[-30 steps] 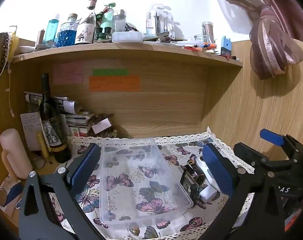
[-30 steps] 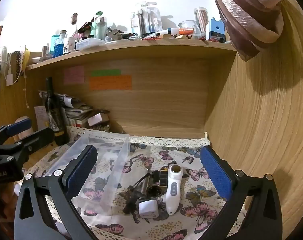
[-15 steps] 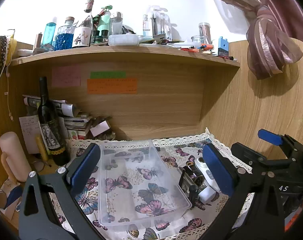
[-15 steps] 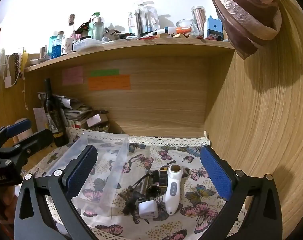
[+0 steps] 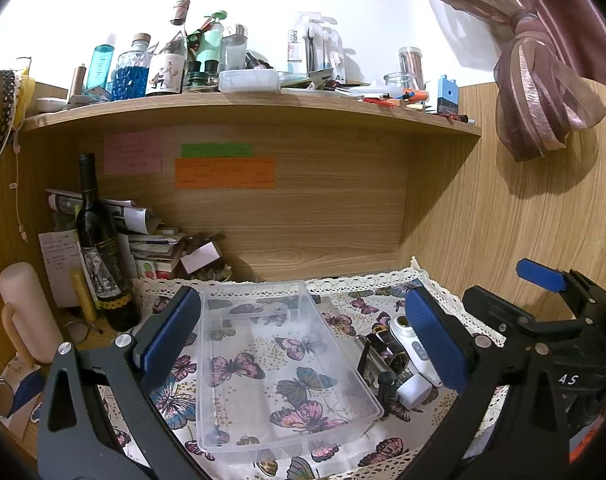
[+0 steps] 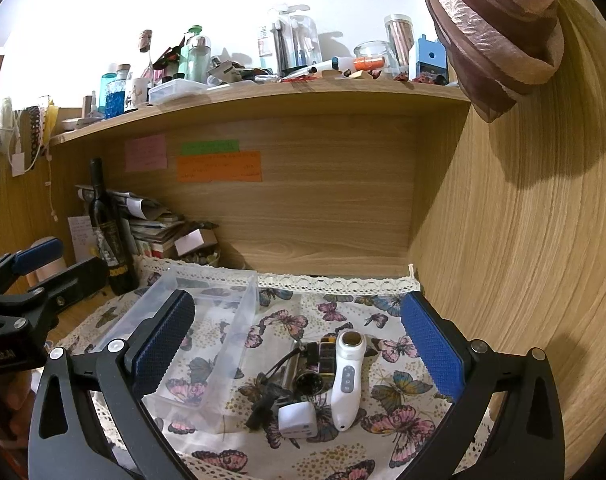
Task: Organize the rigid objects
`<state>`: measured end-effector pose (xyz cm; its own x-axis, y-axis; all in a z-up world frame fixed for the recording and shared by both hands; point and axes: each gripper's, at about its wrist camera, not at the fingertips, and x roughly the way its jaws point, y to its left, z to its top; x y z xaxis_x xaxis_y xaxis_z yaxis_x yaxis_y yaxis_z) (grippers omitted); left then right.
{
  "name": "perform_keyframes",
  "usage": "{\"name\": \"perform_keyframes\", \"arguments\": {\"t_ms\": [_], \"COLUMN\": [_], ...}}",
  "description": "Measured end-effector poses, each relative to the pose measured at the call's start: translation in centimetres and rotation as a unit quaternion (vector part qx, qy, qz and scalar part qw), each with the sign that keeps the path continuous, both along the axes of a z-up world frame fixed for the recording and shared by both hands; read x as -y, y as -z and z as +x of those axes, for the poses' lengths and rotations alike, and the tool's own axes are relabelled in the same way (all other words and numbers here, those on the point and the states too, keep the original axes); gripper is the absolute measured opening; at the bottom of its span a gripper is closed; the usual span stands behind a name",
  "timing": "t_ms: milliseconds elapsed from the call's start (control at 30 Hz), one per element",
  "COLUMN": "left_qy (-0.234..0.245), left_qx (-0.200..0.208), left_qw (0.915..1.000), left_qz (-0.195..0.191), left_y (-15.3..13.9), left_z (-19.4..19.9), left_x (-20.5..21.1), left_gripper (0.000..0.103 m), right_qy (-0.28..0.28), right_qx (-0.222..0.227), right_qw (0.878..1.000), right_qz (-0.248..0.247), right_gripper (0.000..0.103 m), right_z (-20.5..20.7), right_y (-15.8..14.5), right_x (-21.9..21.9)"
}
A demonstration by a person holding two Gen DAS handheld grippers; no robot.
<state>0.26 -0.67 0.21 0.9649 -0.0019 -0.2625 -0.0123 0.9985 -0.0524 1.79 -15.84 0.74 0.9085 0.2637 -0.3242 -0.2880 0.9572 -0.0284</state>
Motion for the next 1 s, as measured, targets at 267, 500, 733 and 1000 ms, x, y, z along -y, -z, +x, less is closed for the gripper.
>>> {"name": "perform_keyframes", "arguments": {"t_ms": [267,500,733,1000], "left_qy": [0.001,0.001,0.001,0.003], "left_qx": [0.0,0.0,0.001,0.0], "left_qw": [1.0,1.0,1.0,1.0], "left_qz": [0.001,-0.001,-0.003,-0.005], "left_y": [-0.03,-0.06,-0.04,-0.01], "left_z": [0.04,0.06,0.12,0.15], "left_x": [0.05,0.04,-0.11,-0.27], "left_gripper": [0.103,0.103,0.103,0.103], "right_qy": [-0.001,-0.002,-0.003,-0.004], "right_qx": [0.001,0.001,0.001,0.0], "right_qw": [1.0,1.0,1.0,1.0], "right_qz": [0.0,0.0,-0.001,-0.003], "right_gripper": [0.103,0.103,0.103,0.103], "right_z": [-0.03,-0.05,-0.01,0.06], "right_y": [-0.07,-0.13,-0.24,-0.21], "right_x": [-0.11,-0.14,-0.39,-0.63]}}
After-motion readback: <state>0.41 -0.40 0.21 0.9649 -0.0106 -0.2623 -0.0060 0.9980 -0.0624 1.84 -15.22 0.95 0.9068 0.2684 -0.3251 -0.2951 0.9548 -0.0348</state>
